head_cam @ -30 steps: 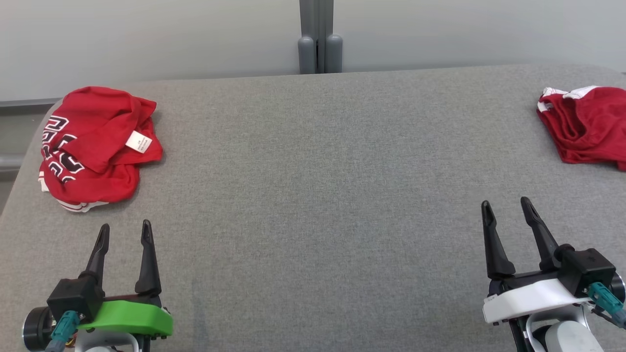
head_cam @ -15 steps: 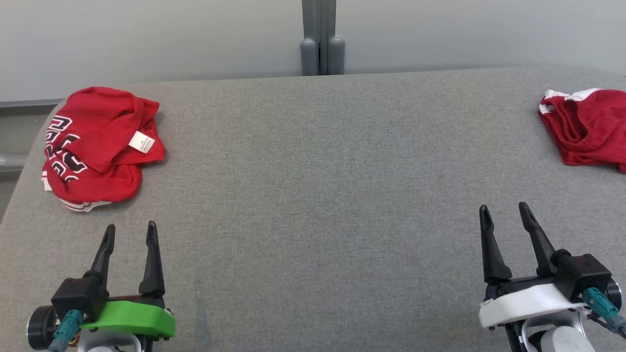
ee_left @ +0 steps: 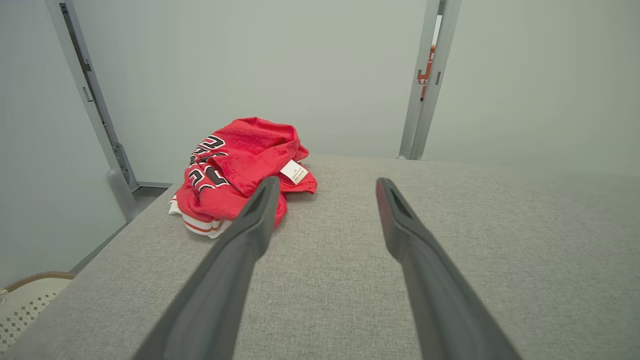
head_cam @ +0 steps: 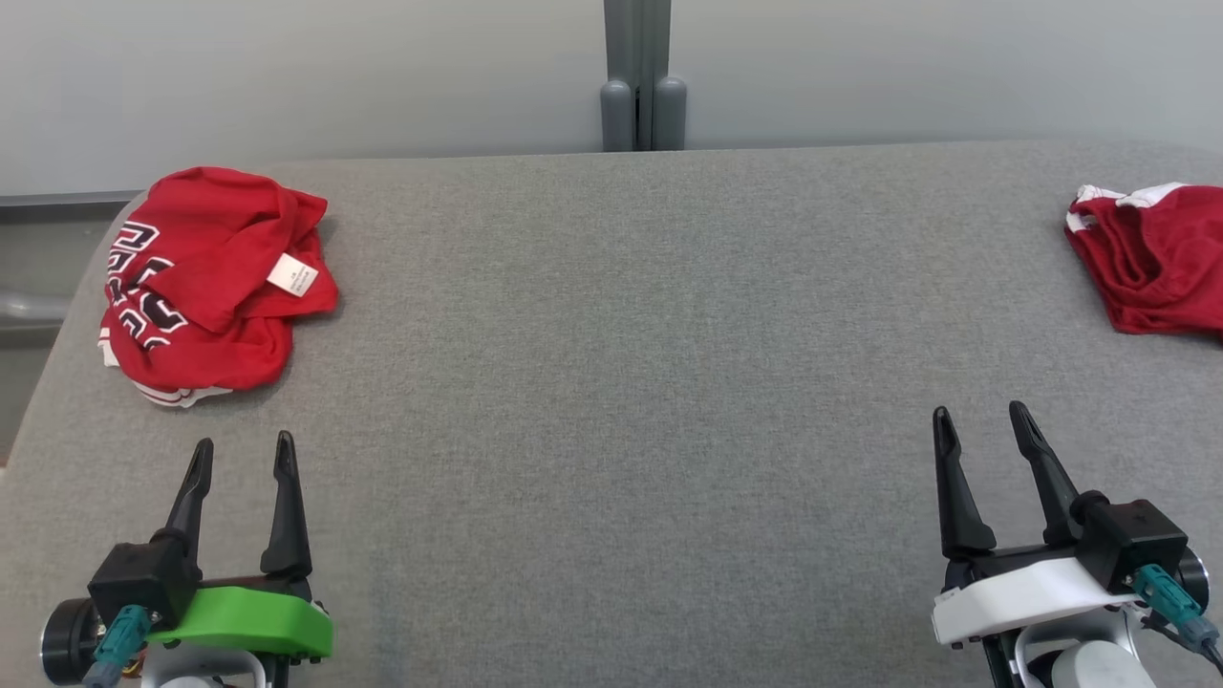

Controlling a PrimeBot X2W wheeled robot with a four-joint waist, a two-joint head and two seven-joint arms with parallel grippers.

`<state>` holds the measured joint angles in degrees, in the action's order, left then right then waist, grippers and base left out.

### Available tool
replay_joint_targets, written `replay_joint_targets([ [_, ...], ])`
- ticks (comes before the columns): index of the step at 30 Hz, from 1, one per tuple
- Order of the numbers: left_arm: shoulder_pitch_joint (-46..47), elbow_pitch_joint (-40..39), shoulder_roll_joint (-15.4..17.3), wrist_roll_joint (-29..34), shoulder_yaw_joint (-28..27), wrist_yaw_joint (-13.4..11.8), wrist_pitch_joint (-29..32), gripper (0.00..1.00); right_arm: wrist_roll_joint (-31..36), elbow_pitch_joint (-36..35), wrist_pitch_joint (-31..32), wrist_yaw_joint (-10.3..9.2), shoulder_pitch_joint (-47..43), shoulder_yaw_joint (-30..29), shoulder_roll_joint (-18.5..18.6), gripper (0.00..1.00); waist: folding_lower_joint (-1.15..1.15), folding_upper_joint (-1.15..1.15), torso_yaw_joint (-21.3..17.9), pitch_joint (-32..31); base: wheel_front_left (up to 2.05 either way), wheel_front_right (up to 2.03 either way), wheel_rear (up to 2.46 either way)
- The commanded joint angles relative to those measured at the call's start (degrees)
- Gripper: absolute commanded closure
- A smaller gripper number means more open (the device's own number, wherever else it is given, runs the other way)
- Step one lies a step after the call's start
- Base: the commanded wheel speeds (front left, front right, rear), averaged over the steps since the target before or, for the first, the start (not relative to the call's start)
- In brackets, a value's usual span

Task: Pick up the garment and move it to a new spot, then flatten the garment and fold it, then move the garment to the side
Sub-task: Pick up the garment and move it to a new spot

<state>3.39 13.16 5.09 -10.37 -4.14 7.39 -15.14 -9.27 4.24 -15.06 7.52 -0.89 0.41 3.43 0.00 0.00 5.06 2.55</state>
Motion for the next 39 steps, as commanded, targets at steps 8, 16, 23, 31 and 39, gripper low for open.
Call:
replay_joint_targets([
  [8,0.5,-0.4,1.0,0.5,-1.7,-0.2,0.0,0.00,-0.2,1.1,-0.1,-0.06,-0.6,-0.1,-0.2,0.00,0.00,0.00,5.9,0.2,0.00,0.00,0.00],
  [16,-0.2,-0.5,1.3,0.2,-2.8,-0.8,0.0,0.00,0.0,1.7,-0.1,-0.06,0.2,0.0,-0.3,0.00,0.00,0.00,12.6,1.1,0.00,0.00,0.00],
  [23,-0.7,0.3,0.9,-0.2,-3.6,-1.0,0.0,0.00,0.6,2.3,-0.1,-0.06,0.9,0.3,0.1,0.00,0.00,0.00,18.4,1.6,0.00,0.00,0.00],
  [31,-1.2,0.8,0.4,-0.4,-4.1,-1.2,0.0,0.00,0.6,3.0,0.2,-0.06,1.5,0.9,0.5,0.00,0.00,0.00,24.0,1.9,0.00,0.00,0.00],
  [39,-2.9,-1.0,-0.4,-1.3,-6.4,-1.8,0.0,0.00,0.6,3.7,1.2,-0.06,3.6,3.2,1.5,0.00,0.00,0.00,25.6,3.6,0.00,0.00,0.00],
])
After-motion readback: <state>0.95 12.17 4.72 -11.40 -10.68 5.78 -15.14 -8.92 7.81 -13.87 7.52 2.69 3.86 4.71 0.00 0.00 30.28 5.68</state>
